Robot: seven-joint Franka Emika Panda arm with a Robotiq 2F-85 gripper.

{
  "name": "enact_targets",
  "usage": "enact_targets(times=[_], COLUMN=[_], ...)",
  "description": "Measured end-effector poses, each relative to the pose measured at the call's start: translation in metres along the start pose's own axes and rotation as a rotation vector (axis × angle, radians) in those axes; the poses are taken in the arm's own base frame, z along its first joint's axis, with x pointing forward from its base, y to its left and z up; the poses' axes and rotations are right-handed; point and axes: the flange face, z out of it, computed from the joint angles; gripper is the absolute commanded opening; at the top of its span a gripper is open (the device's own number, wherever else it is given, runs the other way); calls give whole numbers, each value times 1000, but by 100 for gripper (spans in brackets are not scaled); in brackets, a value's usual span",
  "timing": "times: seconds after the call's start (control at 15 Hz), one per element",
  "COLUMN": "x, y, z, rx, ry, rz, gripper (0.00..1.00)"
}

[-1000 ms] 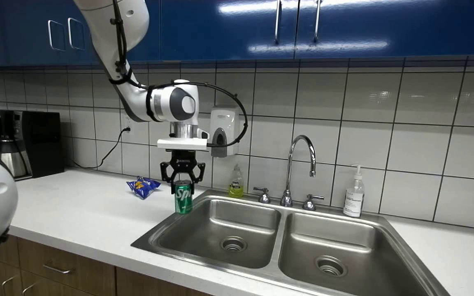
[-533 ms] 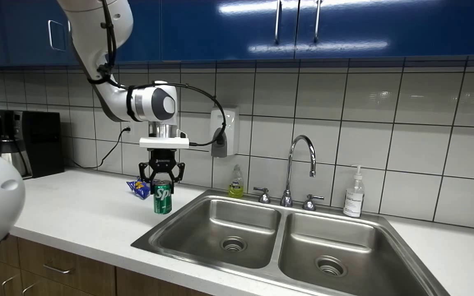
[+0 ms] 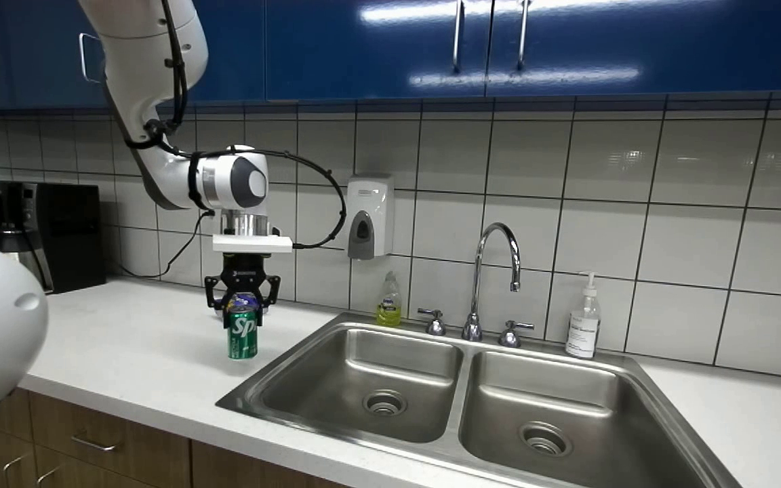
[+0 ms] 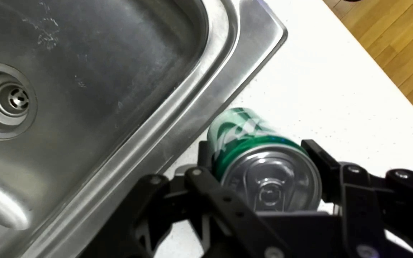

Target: Remove the green can from the sink and put it on the counter

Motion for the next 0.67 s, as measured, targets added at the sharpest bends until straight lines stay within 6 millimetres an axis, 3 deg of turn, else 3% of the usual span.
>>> enact_targets(times=[0.67], x=[56], y=[-21], z=[16], rx=[23], ry=[-7], rz=[-100], gripper=[39])
